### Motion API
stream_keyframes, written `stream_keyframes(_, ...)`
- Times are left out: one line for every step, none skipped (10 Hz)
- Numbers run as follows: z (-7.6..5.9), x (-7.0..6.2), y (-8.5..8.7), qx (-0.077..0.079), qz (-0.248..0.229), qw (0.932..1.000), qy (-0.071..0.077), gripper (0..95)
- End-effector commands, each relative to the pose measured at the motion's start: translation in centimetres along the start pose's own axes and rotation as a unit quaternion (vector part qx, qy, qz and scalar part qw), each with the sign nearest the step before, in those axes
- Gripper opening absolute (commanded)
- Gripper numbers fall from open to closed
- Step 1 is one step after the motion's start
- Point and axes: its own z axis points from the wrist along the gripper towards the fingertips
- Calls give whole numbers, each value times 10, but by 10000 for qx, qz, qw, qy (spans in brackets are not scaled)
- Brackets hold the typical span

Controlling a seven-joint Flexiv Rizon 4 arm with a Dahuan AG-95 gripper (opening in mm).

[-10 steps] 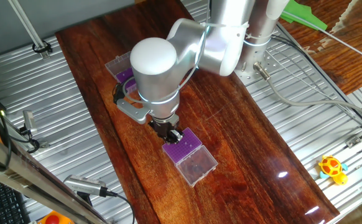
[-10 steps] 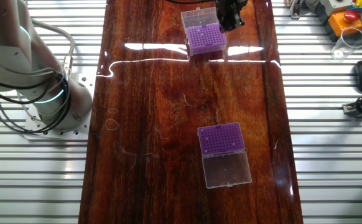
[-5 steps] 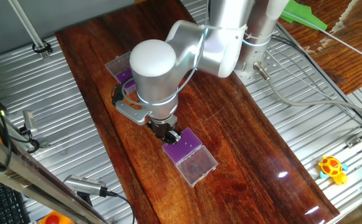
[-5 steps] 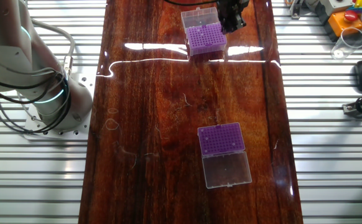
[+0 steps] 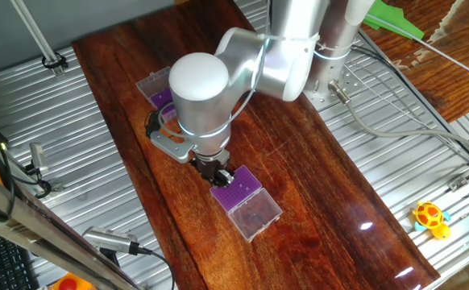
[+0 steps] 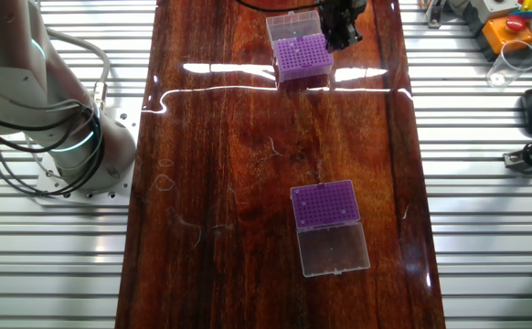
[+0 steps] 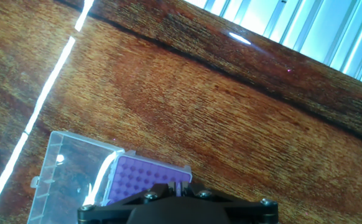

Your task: Transfer all small pipette tips from one holder to another

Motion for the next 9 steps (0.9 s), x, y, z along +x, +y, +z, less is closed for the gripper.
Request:
stream_keyframes(1, 0, -1, 19, -4, 10000, -10, 0)
stream_keyframes(2, 0, -1, 30, -10, 10000, -14, 0)
stream_keyframes(3, 0, -2, 34, -9, 10000, -15, 0)
stream_keyframes(4, 0, -2, 41, -7, 10000, -17, 0)
stream_keyframes(5, 0, -2, 46, -6, 10000, -15, 0)
stream_keyframes(5, 0, -2, 48, -6, 10000, -19, 0)
stream_keyframes(5, 0, -3, 50, -3, 10000, -17, 0)
stream_keyframes(6, 0, -3, 48, -3, 10000, -19, 0)
stream_keyframes(7, 0, -3, 47, -4, 10000, -21, 0)
